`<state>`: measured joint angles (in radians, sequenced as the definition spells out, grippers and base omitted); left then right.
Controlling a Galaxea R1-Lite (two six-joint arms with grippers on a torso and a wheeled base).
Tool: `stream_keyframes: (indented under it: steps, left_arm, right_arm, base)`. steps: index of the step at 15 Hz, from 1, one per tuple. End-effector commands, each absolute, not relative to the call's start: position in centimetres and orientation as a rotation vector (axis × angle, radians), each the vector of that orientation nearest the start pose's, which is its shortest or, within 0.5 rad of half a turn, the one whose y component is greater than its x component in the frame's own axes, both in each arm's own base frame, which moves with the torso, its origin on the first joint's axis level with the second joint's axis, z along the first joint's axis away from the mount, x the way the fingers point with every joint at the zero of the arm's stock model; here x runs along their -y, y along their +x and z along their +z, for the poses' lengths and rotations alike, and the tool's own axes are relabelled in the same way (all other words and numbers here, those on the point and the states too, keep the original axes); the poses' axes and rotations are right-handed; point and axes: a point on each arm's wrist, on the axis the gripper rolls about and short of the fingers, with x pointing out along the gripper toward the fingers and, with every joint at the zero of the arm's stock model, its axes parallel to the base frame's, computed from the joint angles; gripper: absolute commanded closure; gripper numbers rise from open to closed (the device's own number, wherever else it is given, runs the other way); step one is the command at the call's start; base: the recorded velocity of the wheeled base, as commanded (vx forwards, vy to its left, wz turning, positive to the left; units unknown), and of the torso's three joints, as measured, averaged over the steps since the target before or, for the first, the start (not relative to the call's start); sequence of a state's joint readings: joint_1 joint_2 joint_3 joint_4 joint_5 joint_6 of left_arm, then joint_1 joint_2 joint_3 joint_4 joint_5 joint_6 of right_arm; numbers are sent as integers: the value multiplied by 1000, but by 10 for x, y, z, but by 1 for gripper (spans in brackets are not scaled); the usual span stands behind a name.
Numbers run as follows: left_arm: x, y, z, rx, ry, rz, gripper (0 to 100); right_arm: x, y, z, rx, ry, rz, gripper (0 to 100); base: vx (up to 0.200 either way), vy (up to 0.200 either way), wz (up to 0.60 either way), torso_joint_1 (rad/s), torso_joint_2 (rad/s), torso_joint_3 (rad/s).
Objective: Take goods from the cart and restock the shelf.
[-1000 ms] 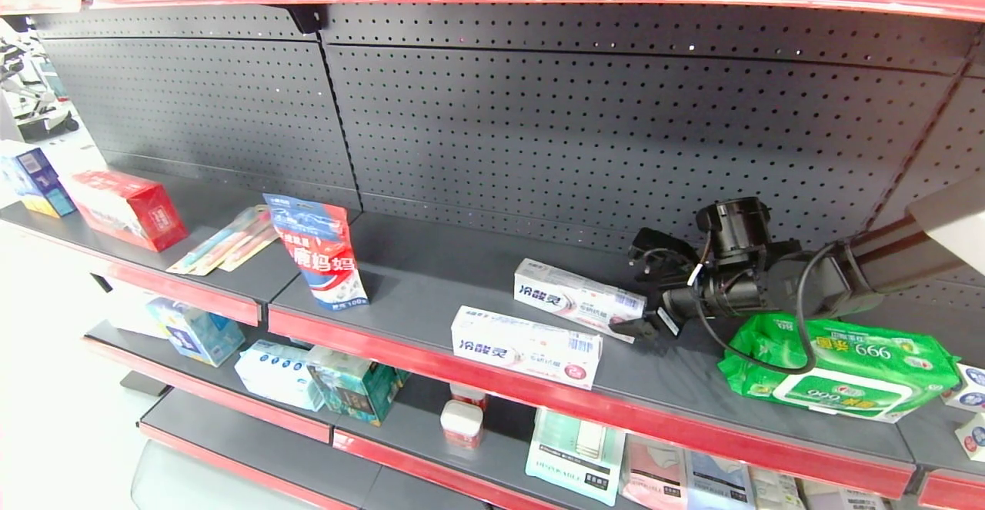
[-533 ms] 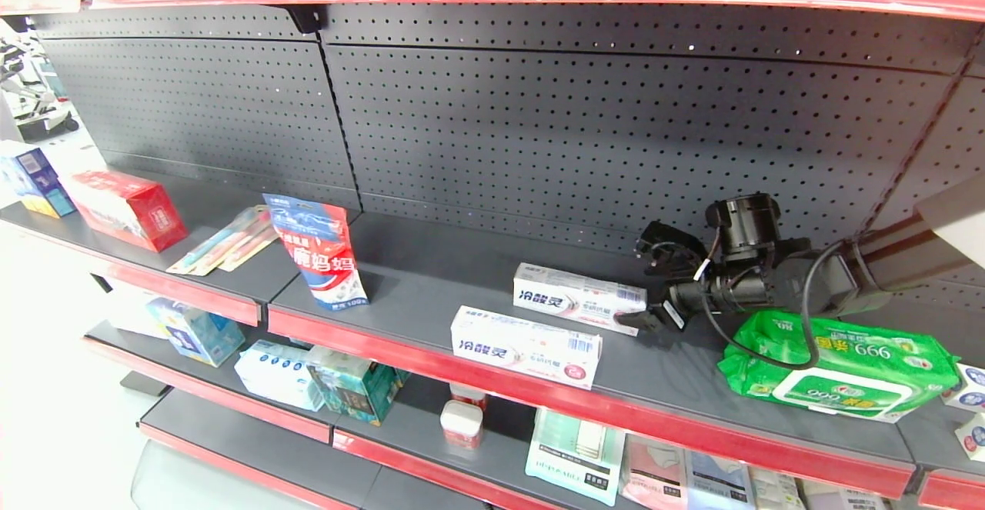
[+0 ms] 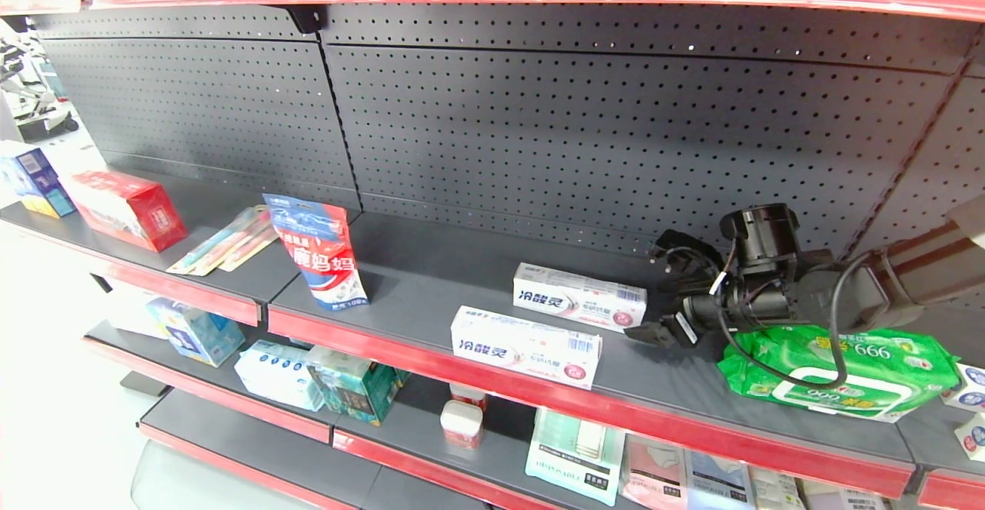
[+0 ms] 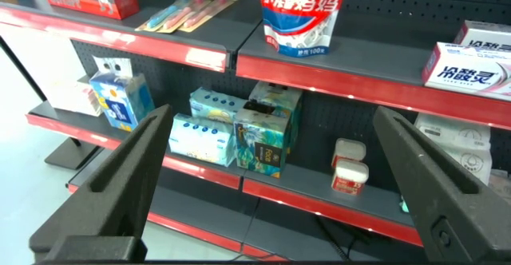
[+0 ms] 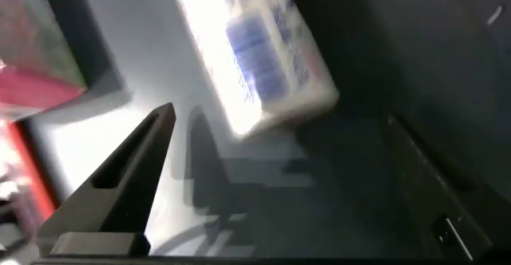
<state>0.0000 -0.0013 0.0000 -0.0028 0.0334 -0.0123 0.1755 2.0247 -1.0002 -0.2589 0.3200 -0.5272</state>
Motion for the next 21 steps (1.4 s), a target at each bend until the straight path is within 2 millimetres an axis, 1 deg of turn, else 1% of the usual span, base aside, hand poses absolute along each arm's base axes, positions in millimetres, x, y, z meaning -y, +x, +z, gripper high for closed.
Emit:
stream_keyframes:
  steps: [1,3,5,7,9,12,15,17,18,19,21]
  left_arm:
    - [-1,-23,76,3,-12,34,0]
    - [-1,-23,76,3,-14,34,0]
    - [-1,-23,76,3,-14,34,0]
    - [-1,-23,76,3,-14,34,0]
    - [-1,-23,76,3,-14,34,0]
    - [-1,-23,76,3,-14,34,0]
    - [-1,-23,76,3,-14,34,0]
    - [-1,-23,76,3,-14,34,0]
    - [-1,-23,76,3,-14,34,0]
    - [-1,-23,76,3,-14,34,0]
    - [-1,-23,76,3,-12,34,0]
  right_arm:
    - [-71,350,98,-644,-313,617,0]
    - [-77,347,103,-667,-190,586,0]
    - [-80,343,108,-660,-179,590,0]
    - [-88,332,114,-651,-188,615,0]
    - [-90,326,118,-643,-191,623,0]
    - [-95,319,120,-656,-153,622,0]
    - [-98,315,115,-685,-102,603,0]
    - [-106,313,113,-680,-83,577,0]
    - [-115,312,114,-670,-52,550,0]
    - [-118,312,115,-668,-28,535,0]
    - [-121,310,113,-677,-15,532,0]
  base:
    - [0,0,0,0,0,0]
    - [0,0,0,0,0,0]
    - [0,0,0,0,0,0]
    - [0,0,0,0,0,0]
    - [0,0,0,0,0,0]
    - [0,0,0,0,0,0]
    - [0,0,0,0,0,0]
    - [0,0,0,0,0,0]
    - [0,0,0,0,0,0]
    - [0,0,0,0,0,0]
    - [0,0,0,0,0,0]
